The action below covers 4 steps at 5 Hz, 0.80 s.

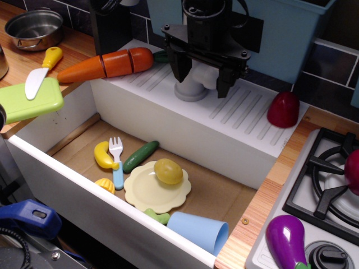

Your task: Turn lever vertical to front

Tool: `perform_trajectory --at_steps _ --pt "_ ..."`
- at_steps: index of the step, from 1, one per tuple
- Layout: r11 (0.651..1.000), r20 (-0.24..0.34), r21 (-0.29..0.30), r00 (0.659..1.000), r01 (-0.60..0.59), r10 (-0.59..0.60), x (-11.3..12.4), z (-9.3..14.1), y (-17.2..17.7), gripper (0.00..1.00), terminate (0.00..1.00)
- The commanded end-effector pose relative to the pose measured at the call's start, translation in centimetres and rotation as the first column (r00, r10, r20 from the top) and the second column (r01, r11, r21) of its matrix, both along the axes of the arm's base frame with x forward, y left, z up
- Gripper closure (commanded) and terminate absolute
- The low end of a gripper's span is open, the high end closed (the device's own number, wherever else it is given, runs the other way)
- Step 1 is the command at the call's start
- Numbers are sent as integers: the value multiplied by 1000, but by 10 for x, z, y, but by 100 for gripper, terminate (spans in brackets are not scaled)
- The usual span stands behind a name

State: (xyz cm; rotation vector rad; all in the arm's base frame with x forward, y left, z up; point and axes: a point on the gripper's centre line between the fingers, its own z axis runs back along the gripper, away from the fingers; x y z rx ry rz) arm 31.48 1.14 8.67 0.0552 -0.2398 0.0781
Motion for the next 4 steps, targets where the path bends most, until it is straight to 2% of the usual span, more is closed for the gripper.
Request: perform_trajectory --at_steps 1,2,4 --pt "1000 0 0 1000 0 0 0 0 0 0 0" --pt "999 75 7 996 38 -38 13 0 2 0 0" --pt "997 143 48 987 68 -75 35 19 7 0 0"
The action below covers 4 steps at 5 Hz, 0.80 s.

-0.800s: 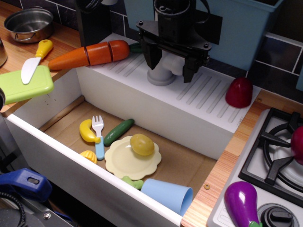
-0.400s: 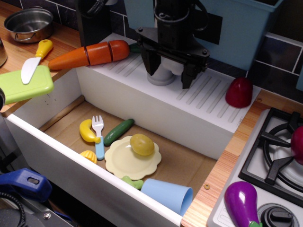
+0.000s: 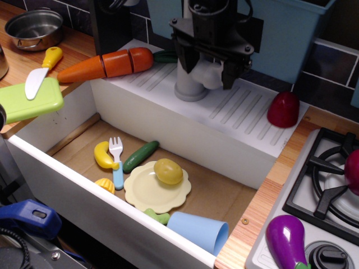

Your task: Turn lever vertical to front

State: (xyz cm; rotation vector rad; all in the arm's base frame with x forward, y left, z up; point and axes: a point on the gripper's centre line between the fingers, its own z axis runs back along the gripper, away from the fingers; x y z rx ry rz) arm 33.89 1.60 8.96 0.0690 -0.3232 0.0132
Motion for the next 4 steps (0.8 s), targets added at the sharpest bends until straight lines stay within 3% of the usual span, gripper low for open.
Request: perform_trajectory --at_steps 1,4 --pt "1000 79 14 997 17 -18 19 21 4 0 0" --pt "999 124 15 991 42 -44 39 25 0 0 0"
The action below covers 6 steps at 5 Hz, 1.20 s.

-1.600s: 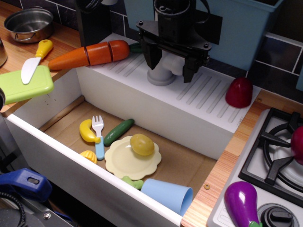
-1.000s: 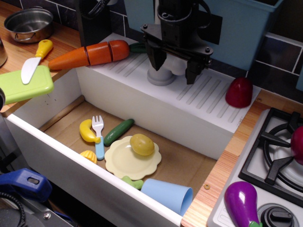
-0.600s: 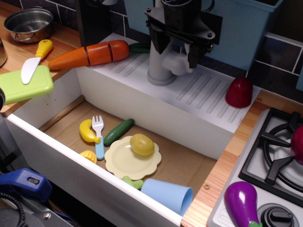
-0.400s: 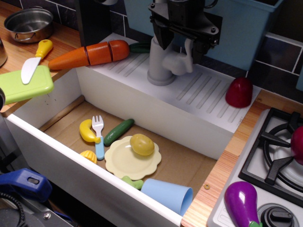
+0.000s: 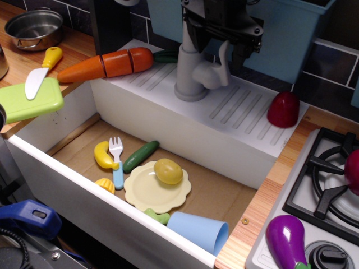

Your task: Turn lever vertical to front

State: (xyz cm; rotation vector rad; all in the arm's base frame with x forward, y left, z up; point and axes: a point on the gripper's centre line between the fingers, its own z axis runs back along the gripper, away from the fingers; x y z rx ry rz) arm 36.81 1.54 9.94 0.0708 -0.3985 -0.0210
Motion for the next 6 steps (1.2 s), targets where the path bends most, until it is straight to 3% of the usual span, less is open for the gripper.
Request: perform_trajectory --at_steps 1,2,4,6 --pt "1000 69 21 998 5 -7 13 16 2 0 0" --pt "1000 84 21 996 -3 2 13 16 1 100 0" --pt "998 91 30 995 -51 48 5 13 -8 100 0" --pt "992 59 -33 991 -118 120 -26 -7 -17 100 0"
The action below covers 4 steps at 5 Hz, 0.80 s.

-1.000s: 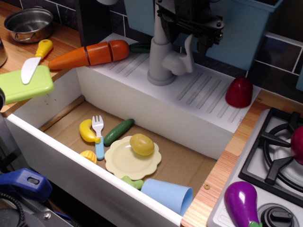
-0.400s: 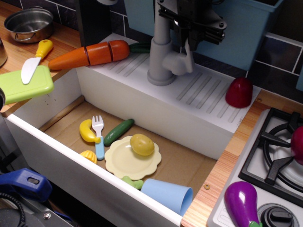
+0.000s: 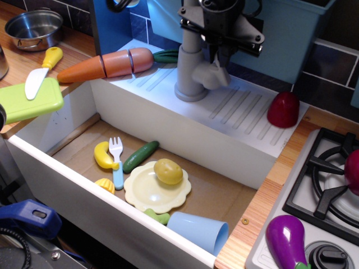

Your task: Turn lever vertical to front

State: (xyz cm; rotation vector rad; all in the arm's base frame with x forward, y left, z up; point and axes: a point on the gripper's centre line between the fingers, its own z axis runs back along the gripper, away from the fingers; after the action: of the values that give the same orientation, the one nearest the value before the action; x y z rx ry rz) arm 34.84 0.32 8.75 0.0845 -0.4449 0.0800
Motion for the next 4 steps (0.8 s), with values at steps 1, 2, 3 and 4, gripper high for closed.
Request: perform_trajectory --at_steps 1,2,3,4 --pt "997 18 -52 999 -50 51 -16 -7 -6 100 0" --pt "996 24 -63 998 -64 66 -25 -20 -6 100 0" --pt "994 28 -86 997 -64 66 -31 -33 -2 100 0" --pt "992 50 -103 996 -70 75 -37 -46 -3 100 0"
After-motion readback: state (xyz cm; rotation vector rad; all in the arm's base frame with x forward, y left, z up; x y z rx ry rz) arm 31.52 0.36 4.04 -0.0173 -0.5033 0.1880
